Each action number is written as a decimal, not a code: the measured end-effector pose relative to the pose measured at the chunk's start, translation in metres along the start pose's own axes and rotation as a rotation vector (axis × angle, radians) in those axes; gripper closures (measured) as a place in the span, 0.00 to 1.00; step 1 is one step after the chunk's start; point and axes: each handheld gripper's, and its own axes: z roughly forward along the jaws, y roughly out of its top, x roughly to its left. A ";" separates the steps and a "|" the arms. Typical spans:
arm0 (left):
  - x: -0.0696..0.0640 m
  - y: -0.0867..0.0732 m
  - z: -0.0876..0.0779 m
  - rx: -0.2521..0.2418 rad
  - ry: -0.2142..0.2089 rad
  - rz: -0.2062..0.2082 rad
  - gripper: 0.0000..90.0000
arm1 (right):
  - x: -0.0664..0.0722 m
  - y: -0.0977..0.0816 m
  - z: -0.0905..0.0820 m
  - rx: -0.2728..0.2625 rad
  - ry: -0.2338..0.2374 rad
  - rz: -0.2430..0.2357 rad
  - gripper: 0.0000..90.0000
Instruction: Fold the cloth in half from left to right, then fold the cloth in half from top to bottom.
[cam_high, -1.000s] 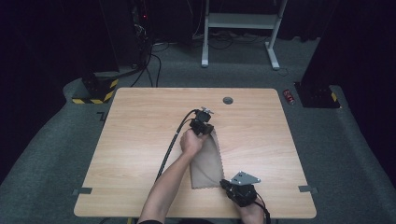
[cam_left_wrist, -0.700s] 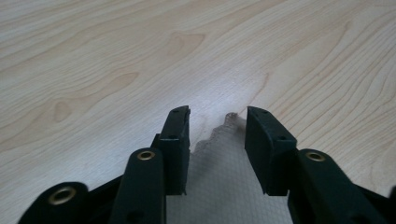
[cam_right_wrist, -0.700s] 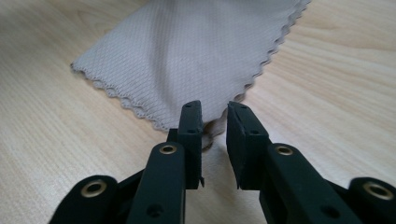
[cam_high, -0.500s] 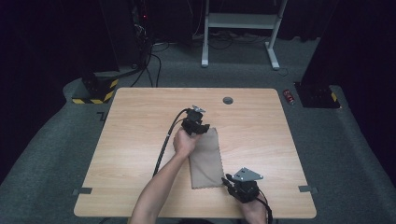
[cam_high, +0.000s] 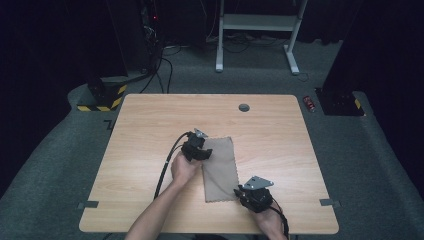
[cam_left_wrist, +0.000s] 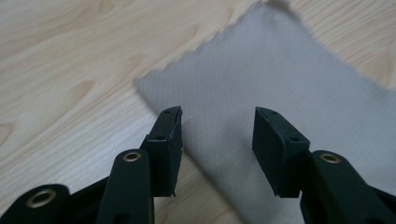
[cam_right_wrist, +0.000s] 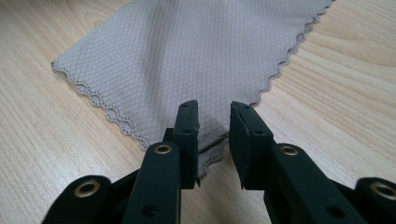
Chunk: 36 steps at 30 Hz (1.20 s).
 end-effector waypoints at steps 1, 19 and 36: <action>0.002 -0.002 0.001 0.003 0.007 0.006 0.59 | -0.001 0.000 0.000 0.002 0.000 -0.002 0.80; -0.035 -0.060 -0.045 -0.035 -0.049 0.046 0.52 | -0.007 0.002 -0.002 0.025 -0.006 -0.007 0.78; -0.074 -0.091 -0.071 -0.038 -0.075 0.065 0.48 | -0.010 0.010 -0.006 0.015 0.014 0.010 0.71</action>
